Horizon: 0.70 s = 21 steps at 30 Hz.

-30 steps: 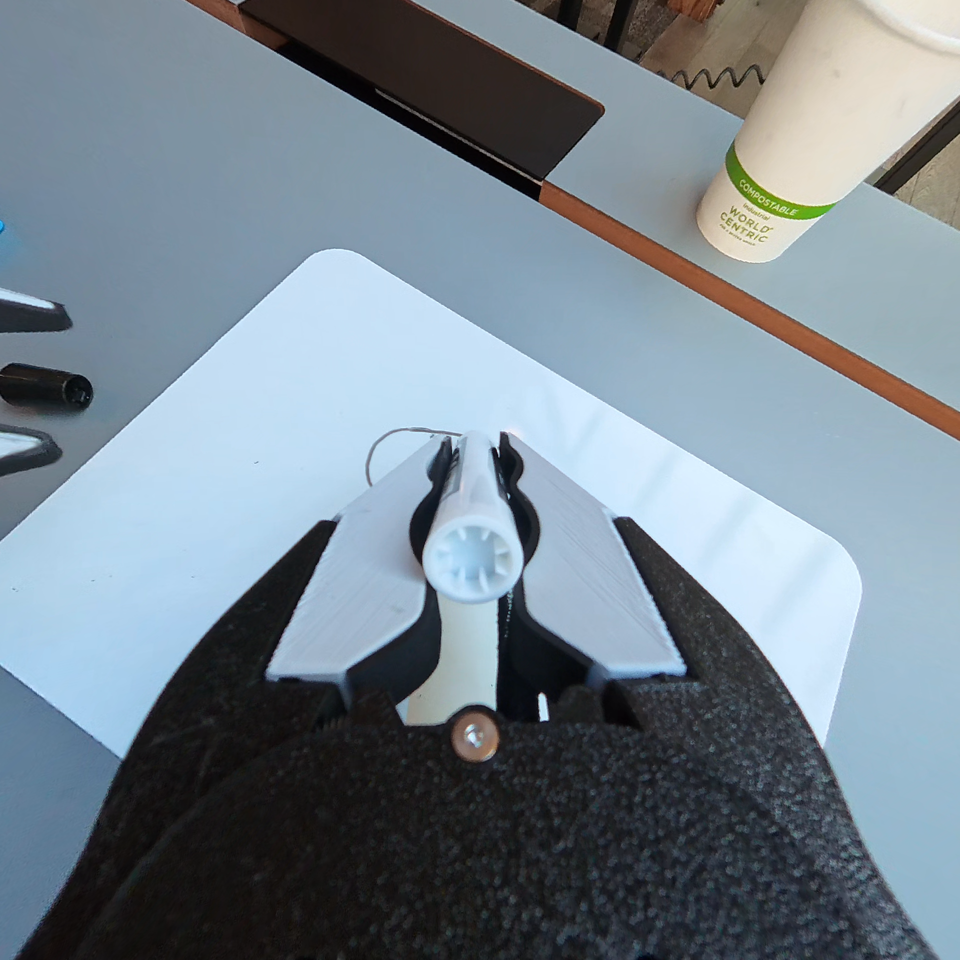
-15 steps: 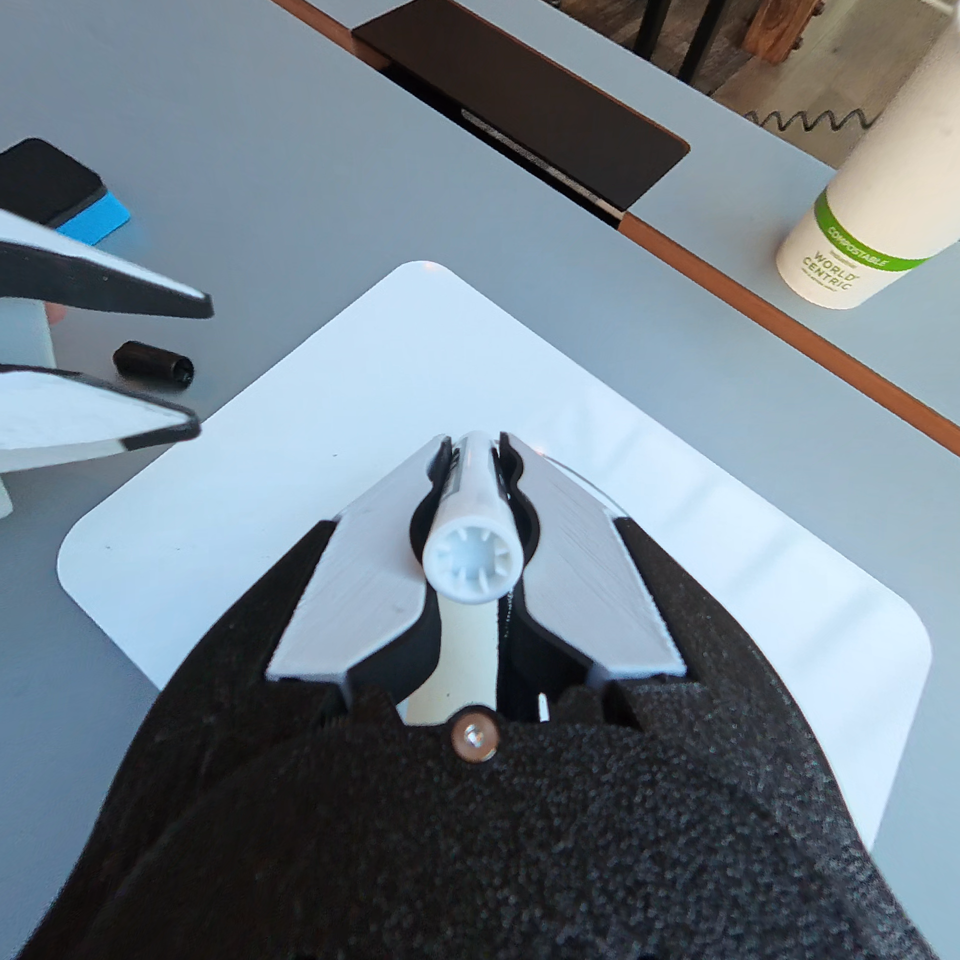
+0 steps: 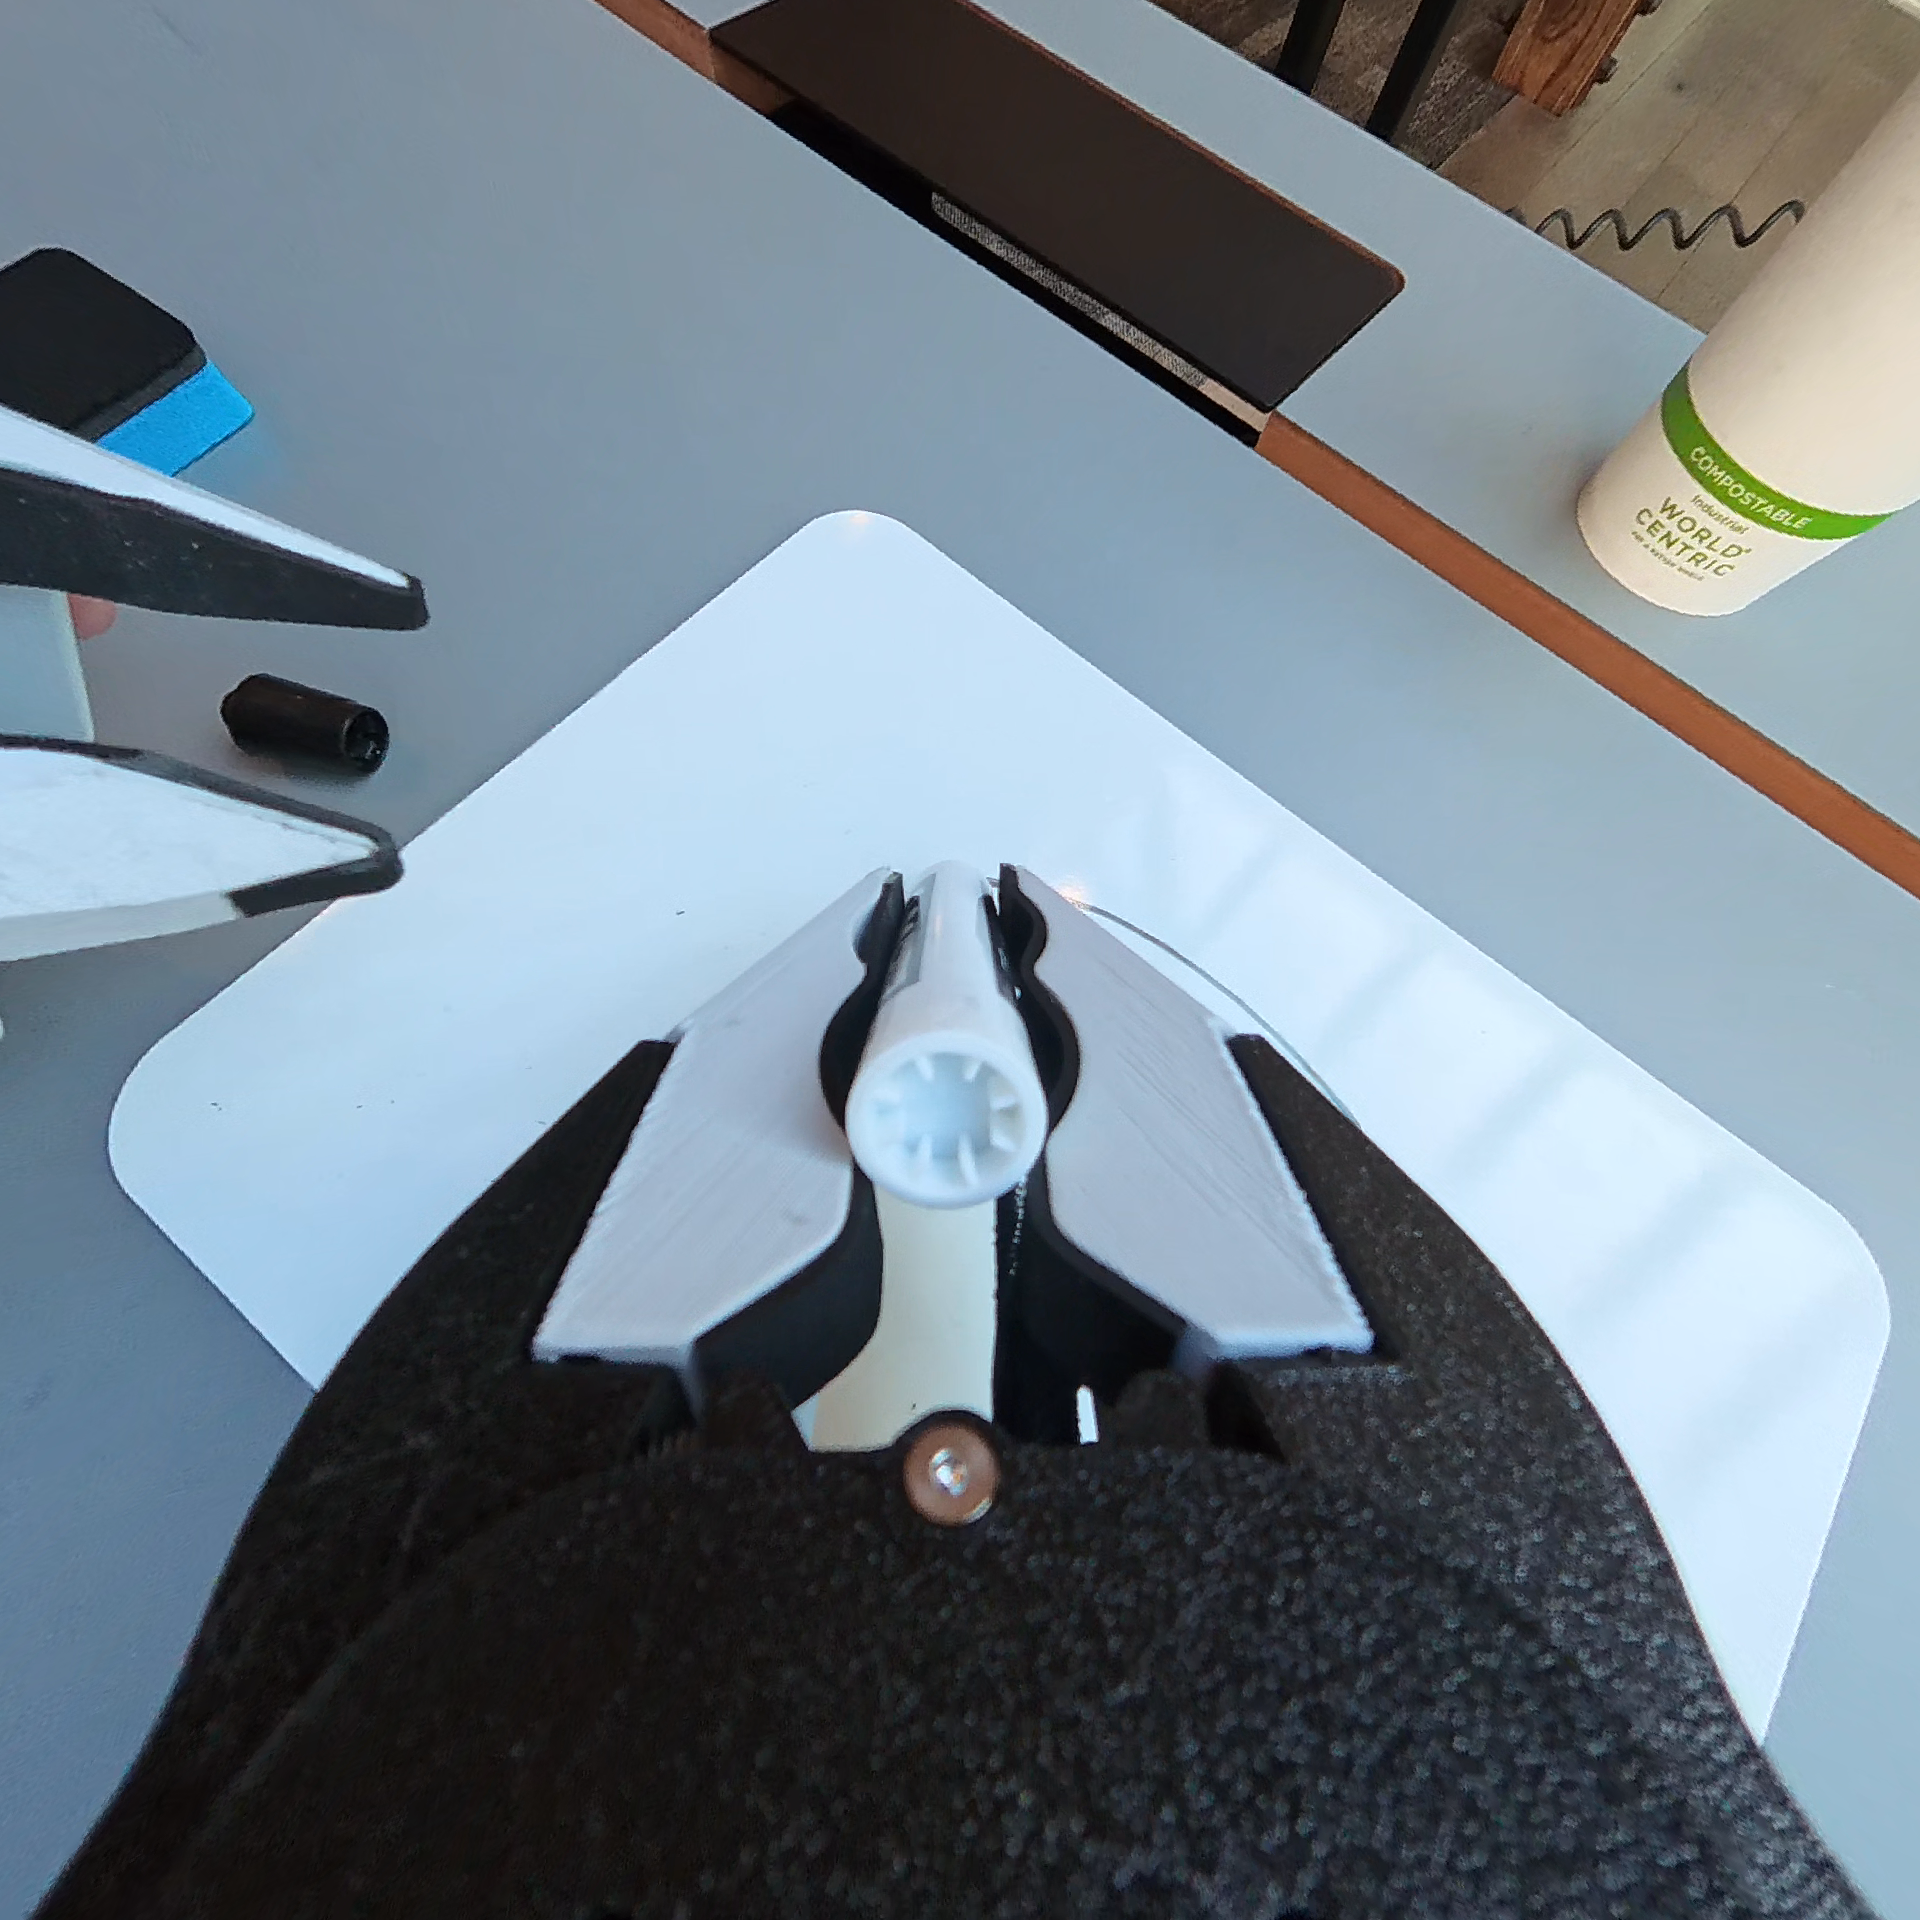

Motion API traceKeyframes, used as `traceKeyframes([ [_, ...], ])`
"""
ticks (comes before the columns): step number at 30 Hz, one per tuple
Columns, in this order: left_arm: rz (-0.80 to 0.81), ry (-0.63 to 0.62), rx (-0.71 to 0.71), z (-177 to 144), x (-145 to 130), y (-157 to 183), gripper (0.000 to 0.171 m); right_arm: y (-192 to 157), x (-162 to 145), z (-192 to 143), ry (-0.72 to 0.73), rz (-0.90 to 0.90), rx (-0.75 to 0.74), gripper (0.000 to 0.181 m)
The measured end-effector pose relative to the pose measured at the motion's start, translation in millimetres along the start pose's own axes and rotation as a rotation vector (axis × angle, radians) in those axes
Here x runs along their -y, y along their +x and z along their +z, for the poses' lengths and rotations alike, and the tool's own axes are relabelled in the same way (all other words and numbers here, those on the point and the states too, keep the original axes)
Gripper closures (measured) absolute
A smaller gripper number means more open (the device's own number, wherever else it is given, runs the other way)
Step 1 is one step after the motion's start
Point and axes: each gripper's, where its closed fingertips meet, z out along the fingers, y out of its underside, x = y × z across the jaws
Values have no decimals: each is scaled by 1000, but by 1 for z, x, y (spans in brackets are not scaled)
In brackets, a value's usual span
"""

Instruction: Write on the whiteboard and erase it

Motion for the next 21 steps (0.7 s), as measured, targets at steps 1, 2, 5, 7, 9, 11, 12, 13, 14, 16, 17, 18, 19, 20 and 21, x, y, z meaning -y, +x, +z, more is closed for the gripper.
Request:
traceKeyframes([
  [1, 0, 1, 0, 0, 0, 0, 136, -1, 0, 0, 0, 0, 3, 163],
  [2, 0, 0, 0, 0, 0, 0, 136, -2, 0, 0, 0, 1, 7, 163],
  [5, 0, 0, -1, 0, 0, 0, 136, -2, -2, 1, -12, 3, 11, 163],
  [7, 1, 0, -2, 0, 0, 0, 136, -3, -2, 1, -10, 8, 18, 163],
  [9, 2, 0, -2, 0, 0, 0, 136, -4, -2, 1, -13, 8, 20, 163],
  [11, 2, 0, -3, 0, 0, 0, 136, -4, -2, 1, -15, 9, 23, 163],
  [12, 2, 0, -3, 0, 0, 0, 136, -5, -2, 1, -15, 10, 26, 163],
  [13, 2, 1, -3, 0, 0, 0, 136, -5, -2, 1, -16, 11, 28, 163],
  [14, 3, 1, -3, 0, 0, 0, 136, -6, -2, 1, -16, 12, 29, 163],
  [16, 3, 2, -3, 0, 1, 0, 136, -7, -2, 1, -17, 12, 33, 163],
  [17, 3, 2, -4, 0, 1, 0, 136, -8, -2, 1, -18, 11, 33, 163],
  [18, 4, 2, -4, 0, 1, 0, 136, -8, -2, 1, -18, 9, 33, 163],
  [19, 5, 3, -4, 0, 1, 0, 136, -9, -2, 1, -20, 10, 35, 163],
  [20, 5, 3, -4, 0, 1, 0, 136, -9, -2, 1, -21, 10, 36, 163],
  [21, 5, 4, -4, 0, 1, 0, 136, -9, -2, 1, -21, 10, 36, 163],
])
